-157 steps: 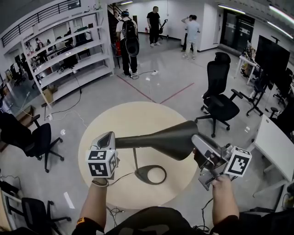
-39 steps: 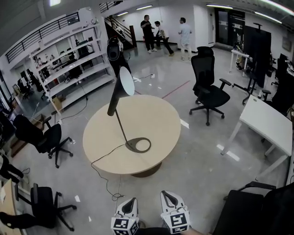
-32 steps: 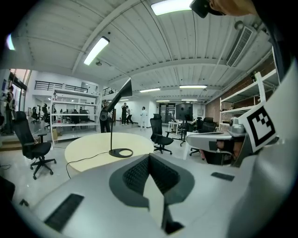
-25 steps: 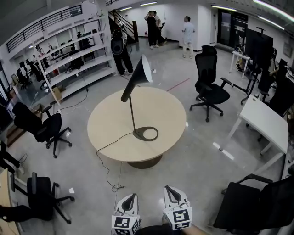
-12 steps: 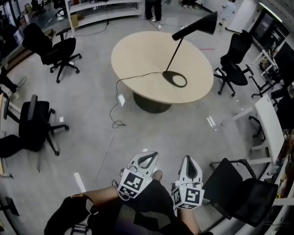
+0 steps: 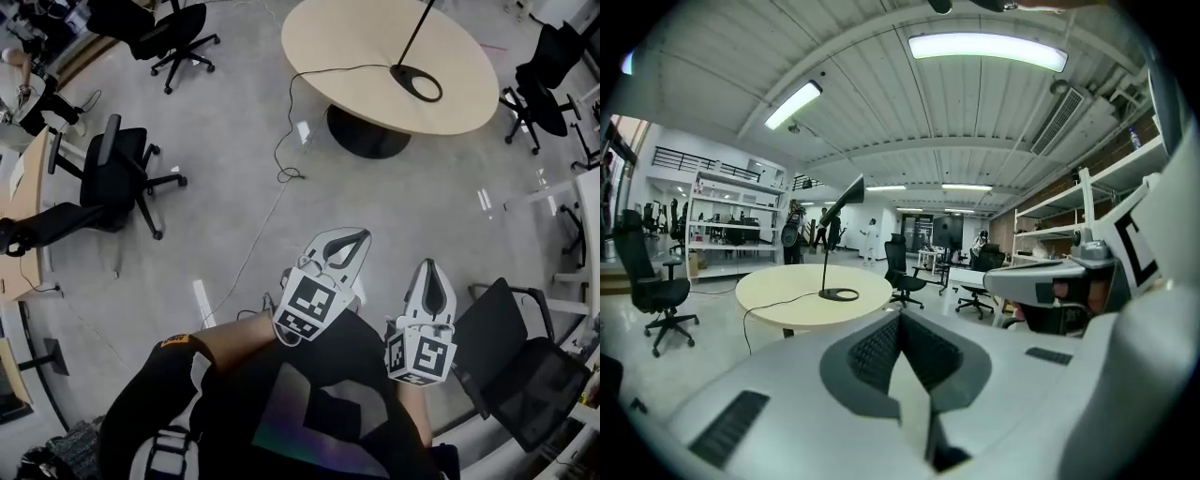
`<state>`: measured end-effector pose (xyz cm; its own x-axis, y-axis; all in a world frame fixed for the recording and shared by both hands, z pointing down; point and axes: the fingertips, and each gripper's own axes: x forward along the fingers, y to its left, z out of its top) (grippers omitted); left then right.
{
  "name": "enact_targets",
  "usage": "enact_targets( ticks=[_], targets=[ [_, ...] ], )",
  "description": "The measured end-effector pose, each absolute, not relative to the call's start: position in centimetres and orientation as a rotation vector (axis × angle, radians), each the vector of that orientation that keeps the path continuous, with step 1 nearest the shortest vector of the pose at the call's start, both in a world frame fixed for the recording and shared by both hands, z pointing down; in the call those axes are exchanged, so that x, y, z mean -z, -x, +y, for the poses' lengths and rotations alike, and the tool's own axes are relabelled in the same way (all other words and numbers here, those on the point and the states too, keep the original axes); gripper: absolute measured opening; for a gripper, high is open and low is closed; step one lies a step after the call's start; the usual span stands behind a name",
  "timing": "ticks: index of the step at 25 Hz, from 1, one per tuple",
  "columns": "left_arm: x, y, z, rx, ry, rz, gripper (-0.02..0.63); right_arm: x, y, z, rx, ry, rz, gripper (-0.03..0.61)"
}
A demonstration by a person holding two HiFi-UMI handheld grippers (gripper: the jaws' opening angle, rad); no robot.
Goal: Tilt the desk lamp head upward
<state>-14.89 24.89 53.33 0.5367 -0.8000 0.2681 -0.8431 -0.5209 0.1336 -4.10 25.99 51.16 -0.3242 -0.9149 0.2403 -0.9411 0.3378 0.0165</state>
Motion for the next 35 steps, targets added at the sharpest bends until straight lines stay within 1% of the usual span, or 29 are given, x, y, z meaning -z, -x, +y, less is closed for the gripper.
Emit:
enact_targets(
  ticks=[8, 15, 35],
  targets=[
    [-53.4, 10.8, 26.4, -0.289, -2.534, -1.402, 0.044, -51.4, 0.9, 27.4, -0.192, -1.633, -2.444, 0.015],
    [-54.1, 9.7, 27.3, -0.304, -2.51, -1.413, 0.044, -51.3, -0.9, 27.9, -0.2, -1.629, -2.448, 0.015],
    [-54.3, 11.9, 26.5, -0.296, -2.517, -1.393, 0.044, -51.6, 1.7, 27.2, -0.205, -1.643, -2.413, 0.014]
  ],
)
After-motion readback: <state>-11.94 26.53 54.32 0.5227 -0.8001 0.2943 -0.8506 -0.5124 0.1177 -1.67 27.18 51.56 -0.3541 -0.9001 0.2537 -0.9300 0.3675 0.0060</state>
